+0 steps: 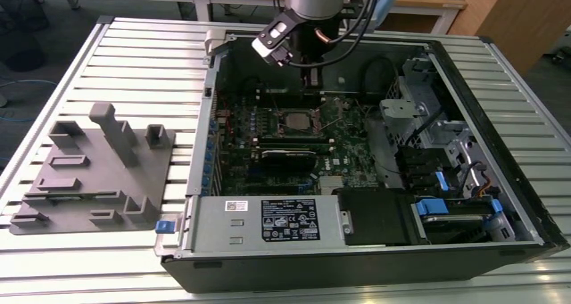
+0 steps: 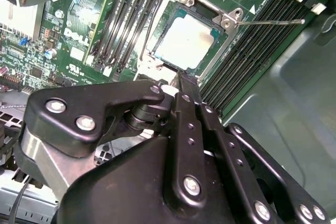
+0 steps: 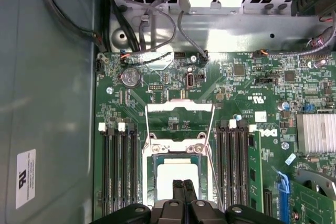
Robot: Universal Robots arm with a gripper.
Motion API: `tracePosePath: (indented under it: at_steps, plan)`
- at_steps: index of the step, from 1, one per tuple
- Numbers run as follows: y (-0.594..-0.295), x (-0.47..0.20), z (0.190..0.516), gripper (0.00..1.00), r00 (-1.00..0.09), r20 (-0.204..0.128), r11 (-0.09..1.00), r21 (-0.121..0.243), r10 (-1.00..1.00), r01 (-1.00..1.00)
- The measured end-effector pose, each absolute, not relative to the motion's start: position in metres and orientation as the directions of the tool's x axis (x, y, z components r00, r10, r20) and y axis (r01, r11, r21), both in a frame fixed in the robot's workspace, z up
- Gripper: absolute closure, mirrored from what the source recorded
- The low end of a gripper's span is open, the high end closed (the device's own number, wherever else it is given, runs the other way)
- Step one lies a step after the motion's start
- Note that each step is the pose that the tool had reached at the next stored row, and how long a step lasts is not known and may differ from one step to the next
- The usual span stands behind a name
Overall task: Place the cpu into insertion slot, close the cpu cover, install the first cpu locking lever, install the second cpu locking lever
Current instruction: 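Close the cpu cover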
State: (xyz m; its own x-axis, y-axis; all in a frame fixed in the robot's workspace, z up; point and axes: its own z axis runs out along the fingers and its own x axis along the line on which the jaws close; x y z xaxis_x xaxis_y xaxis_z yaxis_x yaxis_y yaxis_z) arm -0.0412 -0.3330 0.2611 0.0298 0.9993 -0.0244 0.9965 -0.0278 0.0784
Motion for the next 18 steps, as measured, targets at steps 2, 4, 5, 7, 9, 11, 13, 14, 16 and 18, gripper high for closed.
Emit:
tracePosePath:
  at_steps: [2,4,5,7,9,11,13,14,16,18]
  plan:
    - [-0.333,-0.039,0.261,0.9,0.03,-0.024,-0.028,0.078,0.999,0.997]
    - [-0.333,-0.036,0.261,0.9,0.031,-0.024,-0.029,0.078,0.999,0.996]
    - [-0.333,-0.035,0.261,0.9,0.032,-0.024,-0.03,0.078,0.999,0.996]
    - [-0.333,-0.032,0.261,0.9,0.033,-0.024,-0.031,0.078,0.999,0.996]
    - [-0.333,-0.03,0.261,0.9,0.034,-0.024,-0.032,0.078,0.999,0.996]
    - [-0.333,-0.027,0.261,0.9,0.036,-0.024,-0.034,0.078,0.999,0.996]
    - [-0.333,-0.026,0.261,0.9,0.036,-0.024,-0.034,0.078,0.999,0.996]
    - [-0.333,-0.025,0.261,0.9,0.037,-0.024,-0.035,0.078,0.999,0.996]
    - [-0.333,-0.023,0.261,0.9,0.037,-0.024,-0.035,0.078,0.999,0.996]
    - [-0.333,-0.022,0.261,0.9,0.038,-0.024,-0.036,0.078,0.999,0.996]
